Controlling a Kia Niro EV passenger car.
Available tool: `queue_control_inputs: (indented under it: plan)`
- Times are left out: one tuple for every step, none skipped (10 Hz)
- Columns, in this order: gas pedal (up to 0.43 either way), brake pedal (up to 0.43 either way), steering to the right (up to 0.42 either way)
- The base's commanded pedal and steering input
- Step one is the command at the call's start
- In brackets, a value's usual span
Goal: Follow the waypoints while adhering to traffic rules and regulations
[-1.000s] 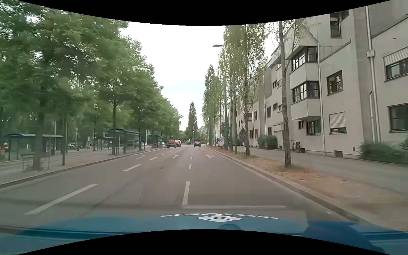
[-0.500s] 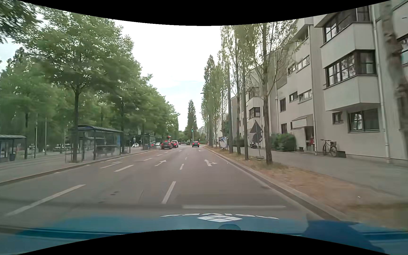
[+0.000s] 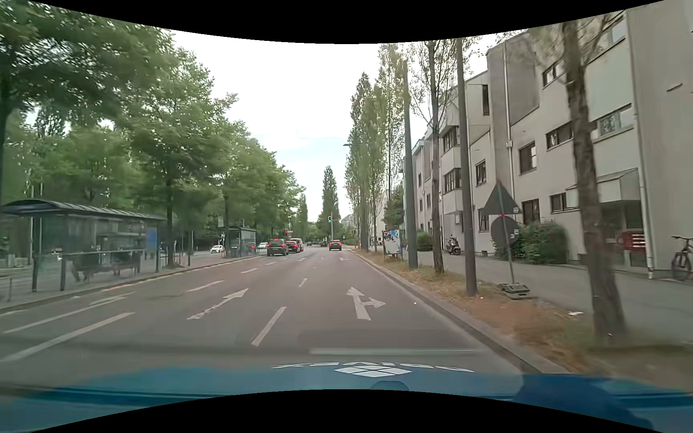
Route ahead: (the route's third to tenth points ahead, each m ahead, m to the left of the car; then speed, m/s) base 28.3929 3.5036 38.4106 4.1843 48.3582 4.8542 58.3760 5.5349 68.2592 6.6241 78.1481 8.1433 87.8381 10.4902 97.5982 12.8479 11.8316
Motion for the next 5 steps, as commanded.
queue_control_inputs:
  plan:
    - [0.240,0.000,-0.022]
    - [0.240,0.000,-0.023]
    - [0.248,0.000,-0.023]
    - [0.248,0.000,-0.024]
    - [0.248,0.000,-0.024]
